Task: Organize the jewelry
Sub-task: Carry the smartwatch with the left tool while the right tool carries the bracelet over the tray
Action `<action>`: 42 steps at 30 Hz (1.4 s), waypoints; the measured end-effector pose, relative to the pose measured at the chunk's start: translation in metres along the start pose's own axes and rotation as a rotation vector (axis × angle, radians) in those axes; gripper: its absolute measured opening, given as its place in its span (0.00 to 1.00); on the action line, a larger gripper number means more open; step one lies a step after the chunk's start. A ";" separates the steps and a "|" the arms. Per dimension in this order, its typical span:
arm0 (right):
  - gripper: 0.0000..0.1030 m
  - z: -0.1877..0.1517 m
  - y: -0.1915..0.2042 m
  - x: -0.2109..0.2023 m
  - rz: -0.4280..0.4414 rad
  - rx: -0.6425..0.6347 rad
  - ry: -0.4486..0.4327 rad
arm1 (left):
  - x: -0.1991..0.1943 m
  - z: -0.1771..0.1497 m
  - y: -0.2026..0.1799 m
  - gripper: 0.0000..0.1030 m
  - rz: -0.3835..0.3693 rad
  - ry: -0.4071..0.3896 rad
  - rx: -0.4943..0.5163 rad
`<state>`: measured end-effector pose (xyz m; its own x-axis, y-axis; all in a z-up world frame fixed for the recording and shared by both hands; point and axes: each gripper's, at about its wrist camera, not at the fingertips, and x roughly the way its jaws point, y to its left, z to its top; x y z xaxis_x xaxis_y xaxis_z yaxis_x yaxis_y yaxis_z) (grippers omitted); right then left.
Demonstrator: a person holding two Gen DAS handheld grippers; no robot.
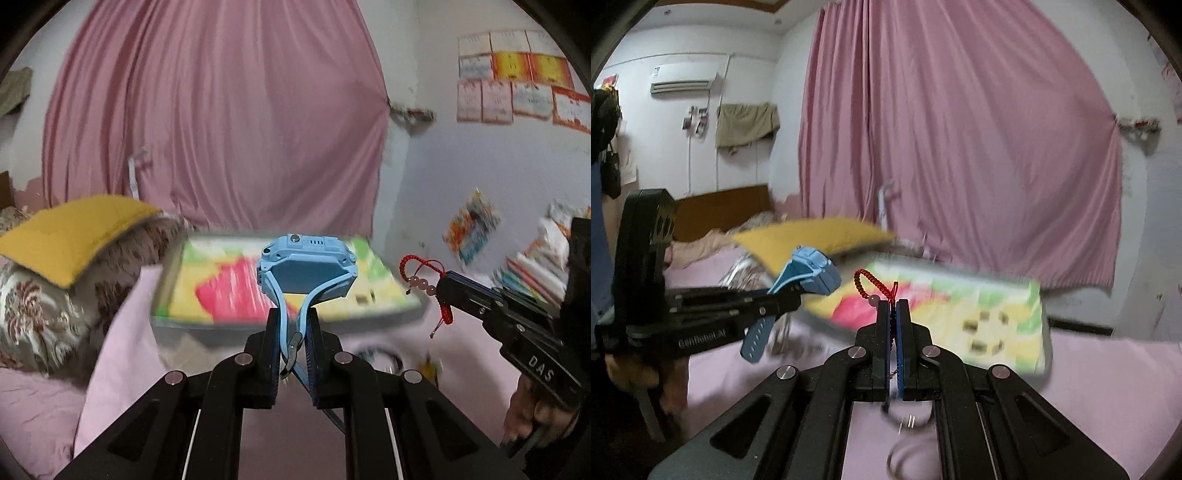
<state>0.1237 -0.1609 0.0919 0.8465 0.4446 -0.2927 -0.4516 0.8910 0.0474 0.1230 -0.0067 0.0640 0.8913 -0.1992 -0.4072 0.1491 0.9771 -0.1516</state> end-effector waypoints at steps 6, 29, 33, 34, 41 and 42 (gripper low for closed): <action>0.03 0.028 0.000 0.034 -0.042 0.006 -0.077 | 0.018 0.028 0.007 0.11 0.029 -0.107 -0.007; 0.03 -0.009 -0.049 0.171 0.043 0.242 0.357 | 0.123 0.027 0.056 0.12 0.049 0.310 -0.172; 0.03 -0.021 -0.049 0.178 0.050 0.242 0.409 | 0.126 0.025 0.059 0.12 0.050 0.350 -0.173; 0.03 -0.023 -0.049 0.180 0.051 0.243 0.421 | 0.128 0.026 0.061 0.12 0.047 0.357 -0.180; 0.03 -0.029 -0.047 0.185 0.048 0.255 0.462 | 0.139 0.026 0.069 0.15 0.019 0.413 -0.234; 0.03 -0.027 -0.046 0.184 0.049 0.254 0.466 | 0.140 0.025 0.069 0.16 0.018 0.422 -0.240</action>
<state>0.2931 -0.1228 0.0099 0.5849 0.4499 -0.6749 -0.3559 0.8900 0.2849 0.2689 0.0350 0.0190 0.6338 -0.2439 -0.7340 -0.0117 0.9459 -0.3244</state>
